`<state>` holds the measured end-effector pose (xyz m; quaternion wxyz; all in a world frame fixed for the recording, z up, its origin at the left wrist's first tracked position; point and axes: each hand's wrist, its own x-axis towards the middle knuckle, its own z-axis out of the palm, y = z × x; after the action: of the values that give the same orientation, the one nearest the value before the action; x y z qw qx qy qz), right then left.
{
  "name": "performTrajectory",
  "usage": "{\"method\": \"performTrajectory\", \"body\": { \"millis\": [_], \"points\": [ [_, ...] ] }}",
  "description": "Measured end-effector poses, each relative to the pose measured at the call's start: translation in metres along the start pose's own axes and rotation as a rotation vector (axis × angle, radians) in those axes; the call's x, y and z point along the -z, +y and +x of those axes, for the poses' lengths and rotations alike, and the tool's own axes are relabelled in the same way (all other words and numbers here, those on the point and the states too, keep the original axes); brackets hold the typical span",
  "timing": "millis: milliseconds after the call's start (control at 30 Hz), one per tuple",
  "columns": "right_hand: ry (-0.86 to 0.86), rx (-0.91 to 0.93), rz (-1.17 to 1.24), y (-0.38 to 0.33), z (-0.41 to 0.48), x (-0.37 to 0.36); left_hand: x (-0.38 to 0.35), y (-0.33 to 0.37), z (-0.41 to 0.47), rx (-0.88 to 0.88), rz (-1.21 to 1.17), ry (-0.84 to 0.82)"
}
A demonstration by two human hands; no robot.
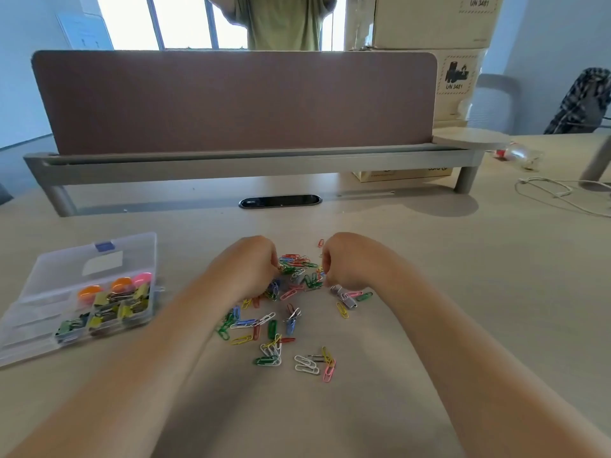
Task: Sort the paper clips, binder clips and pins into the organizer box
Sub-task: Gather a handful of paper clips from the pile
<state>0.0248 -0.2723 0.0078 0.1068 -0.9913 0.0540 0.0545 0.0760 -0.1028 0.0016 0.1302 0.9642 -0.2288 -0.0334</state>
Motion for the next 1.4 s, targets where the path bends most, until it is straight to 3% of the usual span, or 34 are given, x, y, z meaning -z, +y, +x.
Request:
{"method": "performTrajectory", "body": {
  "millis": [233,767,1167,1400],
  "points": [
    [0.029,-0.073,-0.070,-0.001,0.003,-0.006,-0.007,0.001,-0.008,-0.110,-0.056,-0.062],
    [0.047,-0.025,-0.026,-0.009,-0.001,-0.018,-0.008,0.002,-0.012,-0.133,-0.171,0.062],
    [0.071,0.010,-0.009,-0.005,0.000,-0.020,-0.017,0.013,0.002,-0.187,-0.011,0.084],
    [0.063,-0.025,0.050,0.001,0.002,-0.014,-0.018,0.015,0.005,-0.227,0.033,-0.029]
  ]
}}
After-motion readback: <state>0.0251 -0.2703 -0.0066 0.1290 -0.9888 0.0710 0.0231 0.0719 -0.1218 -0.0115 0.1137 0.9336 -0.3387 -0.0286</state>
